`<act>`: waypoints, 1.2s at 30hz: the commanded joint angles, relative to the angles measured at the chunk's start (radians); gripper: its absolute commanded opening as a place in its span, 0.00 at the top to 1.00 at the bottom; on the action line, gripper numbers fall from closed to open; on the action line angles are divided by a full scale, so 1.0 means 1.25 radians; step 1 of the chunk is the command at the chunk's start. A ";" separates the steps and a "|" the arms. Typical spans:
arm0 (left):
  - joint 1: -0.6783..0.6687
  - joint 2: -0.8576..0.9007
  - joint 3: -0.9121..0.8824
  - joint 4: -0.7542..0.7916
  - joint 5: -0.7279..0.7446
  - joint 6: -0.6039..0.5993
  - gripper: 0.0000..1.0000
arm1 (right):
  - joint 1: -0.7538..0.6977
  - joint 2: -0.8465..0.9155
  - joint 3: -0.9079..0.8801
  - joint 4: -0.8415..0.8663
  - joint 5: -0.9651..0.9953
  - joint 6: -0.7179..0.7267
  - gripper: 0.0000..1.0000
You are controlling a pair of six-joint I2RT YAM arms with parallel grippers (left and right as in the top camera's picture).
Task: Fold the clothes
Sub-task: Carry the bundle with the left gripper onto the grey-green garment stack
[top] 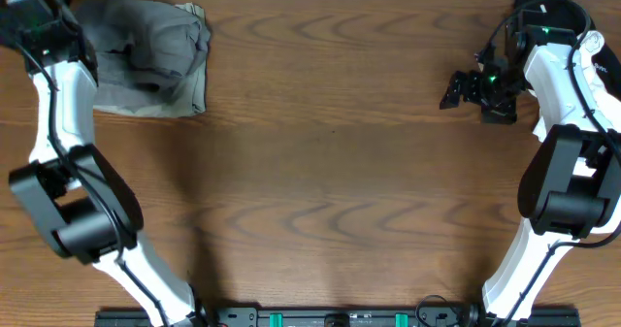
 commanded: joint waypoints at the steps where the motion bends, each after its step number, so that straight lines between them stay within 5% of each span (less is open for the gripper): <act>1: 0.006 0.027 0.013 0.044 0.007 0.016 0.94 | 0.004 -0.023 0.012 0.002 0.003 -0.010 0.05; 13: -0.021 0.053 0.013 -0.056 0.100 -0.017 0.94 | 0.011 -0.023 0.012 0.004 0.003 -0.010 0.05; 26: -0.158 0.096 0.012 -0.200 0.222 -0.276 0.92 | 0.046 -0.023 0.012 0.014 0.002 -0.010 0.05; 27: -0.171 0.098 0.011 -0.210 0.222 -0.285 0.87 | 0.048 -0.023 0.012 0.014 0.002 -0.010 0.04; 29: -0.193 0.098 0.010 -0.236 0.222 -0.287 0.58 | 0.052 -0.023 0.012 0.014 0.003 -0.010 0.04; 30: -0.203 0.098 0.010 -0.253 0.221 -0.287 0.34 | 0.053 -0.023 0.012 0.014 0.003 -0.010 0.04; 32: -0.219 0.098 0.010 -0.281 0.221 -0.287 0.12 | 0.055 -0.023 0.012 0.014 0.003 -0.010 0.04; 34: -0.225 0.098 0.010 -0.305 0.213 -0.288 0.01 | 0.056 -0.023 0.012 0.015 0.003 -0.010 0.04; 36: -0.226 0.098 0.010 -0.310 0.195 -0.310 0.02 | 0.056 -0.023 0.012 0.016 0.003 -0.010 0.04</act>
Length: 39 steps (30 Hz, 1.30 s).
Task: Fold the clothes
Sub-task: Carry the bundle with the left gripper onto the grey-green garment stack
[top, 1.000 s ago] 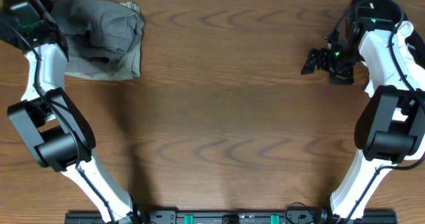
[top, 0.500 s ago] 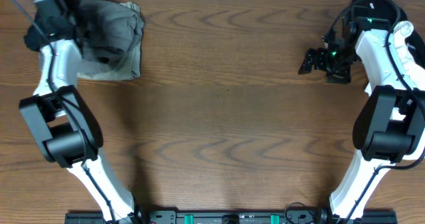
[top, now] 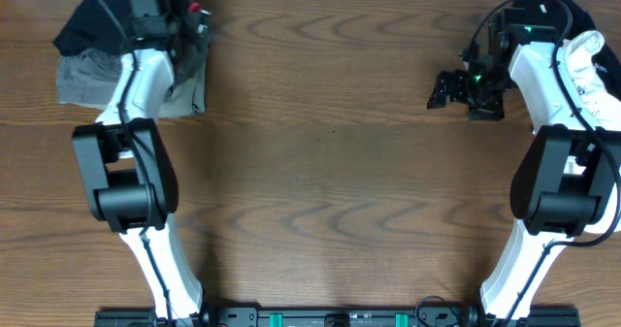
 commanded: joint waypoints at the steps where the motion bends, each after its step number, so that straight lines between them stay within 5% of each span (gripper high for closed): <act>1: 0.008 0.007 0.011 0.001 -0.023 -0.060 0.02 | 0.007 -0.023 0.012 0.005 0.000 -0.010 0.04; 7: 0.009 -0.046 0.011 0.082 -0.080 -0.208 0.02 | 0.014 -0.023 0.012 0.019 0.000 -0.010 0.03; 13: 0.041 -0.070 0.011 0.137 -0.214 -0.468 0.05 | 0.024 -0.023 0.012 0.026 0.000 -0.010 0.03; 14: 0.054 -0.064 0.010 0.126 -0.232 -0.513 0.11 | 0.026 -0.023 0.012 0.027 0.001 -0.010 0.03; 17: 0.089 -0.046 0.010 0.120 -0.239 -0.580 0.65 | 0.029 -0.023 0.012 0.029 0.001 -0.010 0.03; 20: 0.127 -0.024 0.010 0.147 -0.239 -0.622 0.92 | 0.029 -0.023 0.012 0.029 0.001 -0.010 0.03; 27: 0.174 0.061 0.010 0.178 -0.238 -0.638 0.94 | 0.035 -0.023 0.012 0.028 0.000 -0.009 0.04; 39: 0.176 0.187 0.010 -0.018 -0.239 -0.638 0.94 | 0.055 -0.023 0.012 0.040 0.009 -0.010 0.04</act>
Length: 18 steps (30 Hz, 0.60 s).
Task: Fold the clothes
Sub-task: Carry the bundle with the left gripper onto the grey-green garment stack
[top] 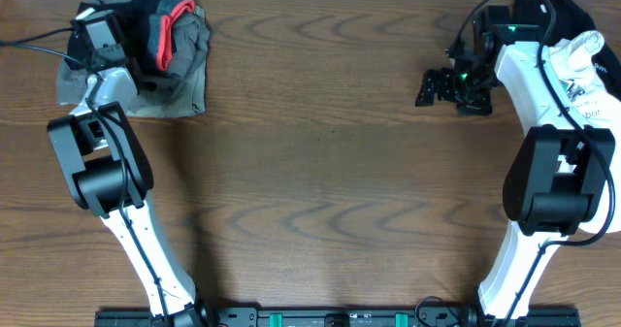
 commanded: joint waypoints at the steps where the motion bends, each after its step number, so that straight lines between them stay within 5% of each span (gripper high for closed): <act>1: -0.001 0.025 -0.010 -0.069 -0.004 -0.010 0.94 | 0.006 -0.023 0.012 0.007 0.008 -0.010 0.04; 10: -0.019 -0.051 -0.009 -0.117 0.011 -0.007 0.94 | 0.007 -0.023 0.012 0.037 0.008 -0.010 0.02; 18: -0.091 -0.155 -0.009 0.026 0.076 0.073 0.94 | 0.007 -0.023 0.012 0.048 0.007 -0.010 0.02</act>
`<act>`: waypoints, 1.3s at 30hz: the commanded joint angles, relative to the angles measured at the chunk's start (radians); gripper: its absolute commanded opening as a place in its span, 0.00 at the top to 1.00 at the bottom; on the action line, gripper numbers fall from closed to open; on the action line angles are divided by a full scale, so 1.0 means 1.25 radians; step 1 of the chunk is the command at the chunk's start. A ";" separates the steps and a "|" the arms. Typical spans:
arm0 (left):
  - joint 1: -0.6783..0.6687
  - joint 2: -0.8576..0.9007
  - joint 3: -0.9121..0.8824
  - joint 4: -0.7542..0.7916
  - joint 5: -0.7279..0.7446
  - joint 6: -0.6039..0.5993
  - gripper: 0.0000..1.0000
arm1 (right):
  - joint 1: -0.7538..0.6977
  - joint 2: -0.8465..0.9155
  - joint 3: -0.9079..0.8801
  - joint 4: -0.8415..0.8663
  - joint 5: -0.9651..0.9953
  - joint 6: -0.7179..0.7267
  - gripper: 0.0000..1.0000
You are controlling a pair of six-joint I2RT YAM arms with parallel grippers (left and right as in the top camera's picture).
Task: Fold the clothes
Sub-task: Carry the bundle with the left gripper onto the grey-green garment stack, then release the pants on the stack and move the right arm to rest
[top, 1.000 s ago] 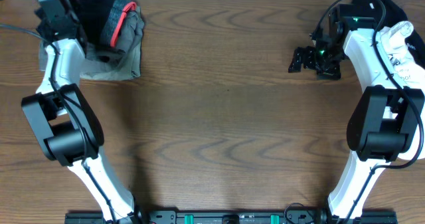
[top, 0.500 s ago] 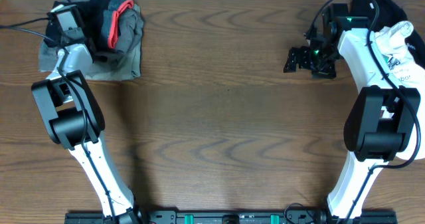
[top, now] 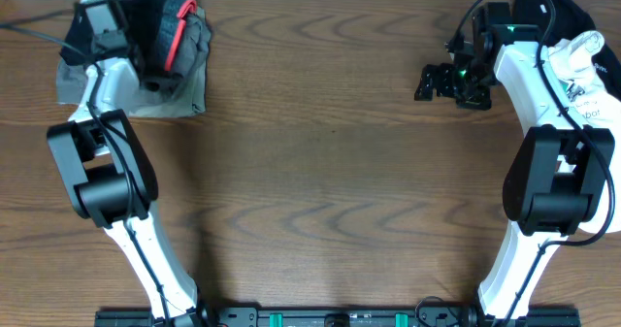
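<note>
A black garment with red trim (top: 167, 31) is bunched up on a grey folded pile (top: 184, 89) at the table's back left corner. My left gripper (top: 144, 48) is buried in that black garment and appears shut on it, though its fingers are hidden by the cloth. My right gripper (top: 423, 81) hovers over bare table at the back right. It points left, looks open and holds nothing. Behind the right arm lie a dark garment (top: 568, 7) and a white cloth (top: 582, 48).
The brown wooden table (top: 320, 191) stretches between both arms. Both arm bases stand at the front edge, and a black rail (top: 330, 317) runs along the front. A cable (top: 29, 38) trails off the left edge near the pile.
The left wrist has shifted slightly toward the back, and the black and red garment has moved a little with it. The right gripper has stayed almost in place.
At first only the grey pile lay at the back left, with the left arm reaching past the corner. Then a black cloth showed at the pile's left side. Later it sat bunched on the pile with red trim showing, as now. The right gripper drifted left.
</note>
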 commanded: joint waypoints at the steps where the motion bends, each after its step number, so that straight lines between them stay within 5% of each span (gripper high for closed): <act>1: -0.044 -0.045 0.000 0.037 0.033 0.042 0.94 | 0.006 -0.023 0.012 0.002 0.005 -0.010 0.02; 19: -0.079 0.143 0.000 0.123 0.032 0.042 0.83 | 0.006 -0.022 0.012 0.003 0.009 -0.010 0.01; 28: -0.100 -0.019 0.000 0.045 0.032 0.041 0.60 | 0.005 -0.046 0.060 -0.012 0.066 -0.038 0.01; 32: -0.114 -0.152 0.000 -0.056 0.032 0.041 0.39 | 0.005 -0.069 0.164 -0.047 0.096 -0.058 0.01; 36: -0.120 -0.285 0.000 -0.173 0.032 0.041 0.06 | 0.005 -0.100 0.290 -0.079 0.095 -0.082 0.01; 39: -0.119 -0.367 0.000 -0.266 0.031 0.041 0.02 | 0.006 -0.134 0.367 -0.100 0.095 -0.082 0.01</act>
